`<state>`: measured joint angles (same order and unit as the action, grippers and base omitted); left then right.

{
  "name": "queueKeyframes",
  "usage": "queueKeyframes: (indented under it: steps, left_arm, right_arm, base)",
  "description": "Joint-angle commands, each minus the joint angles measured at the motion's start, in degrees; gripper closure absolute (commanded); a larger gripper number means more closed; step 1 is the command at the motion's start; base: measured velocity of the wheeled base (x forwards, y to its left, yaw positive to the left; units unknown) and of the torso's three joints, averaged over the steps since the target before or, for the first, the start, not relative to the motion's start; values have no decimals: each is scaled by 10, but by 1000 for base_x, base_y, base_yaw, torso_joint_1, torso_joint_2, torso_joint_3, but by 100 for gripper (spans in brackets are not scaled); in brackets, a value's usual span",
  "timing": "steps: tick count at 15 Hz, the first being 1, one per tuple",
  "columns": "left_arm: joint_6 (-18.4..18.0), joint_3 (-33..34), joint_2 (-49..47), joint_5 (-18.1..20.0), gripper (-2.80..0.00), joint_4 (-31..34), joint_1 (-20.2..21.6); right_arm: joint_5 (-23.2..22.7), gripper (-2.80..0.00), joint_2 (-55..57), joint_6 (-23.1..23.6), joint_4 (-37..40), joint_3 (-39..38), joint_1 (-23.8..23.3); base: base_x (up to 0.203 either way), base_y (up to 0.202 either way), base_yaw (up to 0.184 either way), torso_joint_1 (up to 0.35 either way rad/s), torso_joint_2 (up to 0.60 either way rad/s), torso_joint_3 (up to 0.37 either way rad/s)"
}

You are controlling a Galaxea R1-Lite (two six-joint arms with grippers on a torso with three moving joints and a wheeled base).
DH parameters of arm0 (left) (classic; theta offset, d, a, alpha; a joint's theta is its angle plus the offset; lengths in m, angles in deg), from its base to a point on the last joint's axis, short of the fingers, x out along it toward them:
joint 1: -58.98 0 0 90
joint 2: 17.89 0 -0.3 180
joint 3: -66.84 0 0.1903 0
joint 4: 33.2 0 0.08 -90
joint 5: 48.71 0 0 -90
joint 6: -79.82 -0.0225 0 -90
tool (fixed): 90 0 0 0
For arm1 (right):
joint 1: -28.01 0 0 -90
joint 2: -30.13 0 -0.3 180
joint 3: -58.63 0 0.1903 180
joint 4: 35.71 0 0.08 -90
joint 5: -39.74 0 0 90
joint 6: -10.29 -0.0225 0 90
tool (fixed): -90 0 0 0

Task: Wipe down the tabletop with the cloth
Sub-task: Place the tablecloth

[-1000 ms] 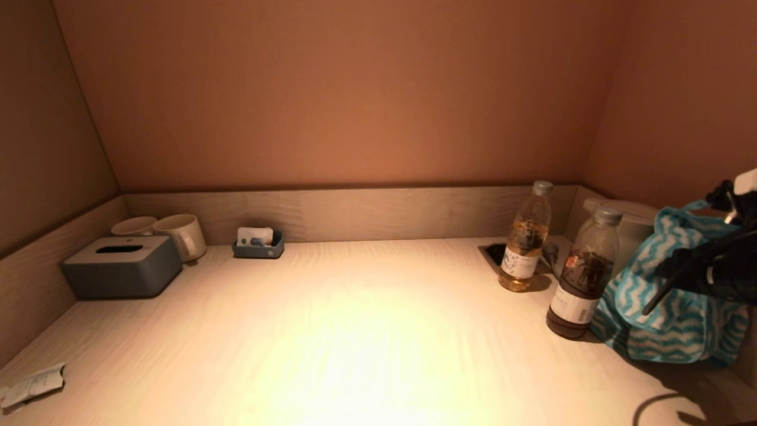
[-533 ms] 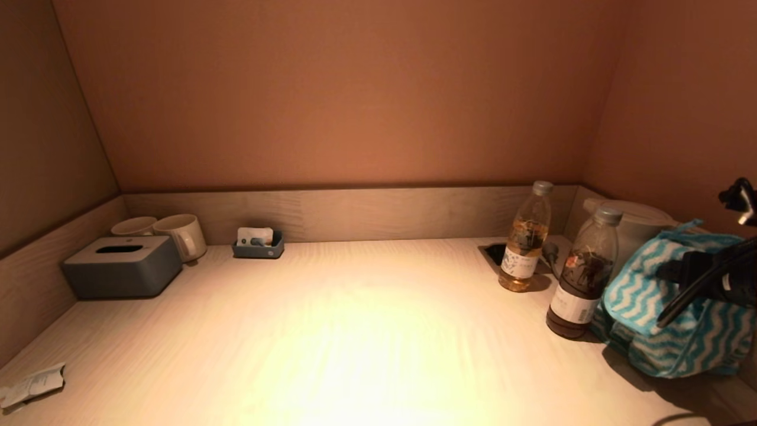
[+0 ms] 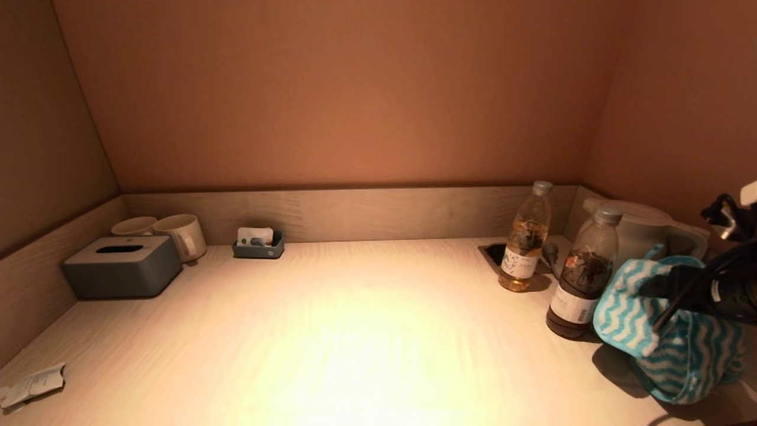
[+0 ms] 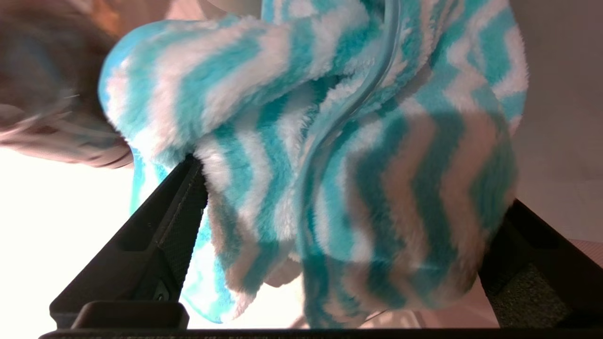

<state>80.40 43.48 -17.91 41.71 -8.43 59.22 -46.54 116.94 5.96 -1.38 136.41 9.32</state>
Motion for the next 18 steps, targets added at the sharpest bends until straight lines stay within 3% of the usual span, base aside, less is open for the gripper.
queueKeyframes:
  steps: [1,13,18]
  left_arm:
    - [0,0,0,1,0,0,0]
    - [0,0,0,0,0,0,0]
    - [1,0,0,0,0,0,0]
  right_arm:
    - [0,-280,34,-5,9,9,-10]
    - [-20,-280,96,-7,7,19,-42]
    - [-22,-280,-3,-7,10,12,-41]
  base:
    - [0,0,0,0,0,0]
    - [0,0,0,0,0,0]
    - [0,0,0,0,0,0]
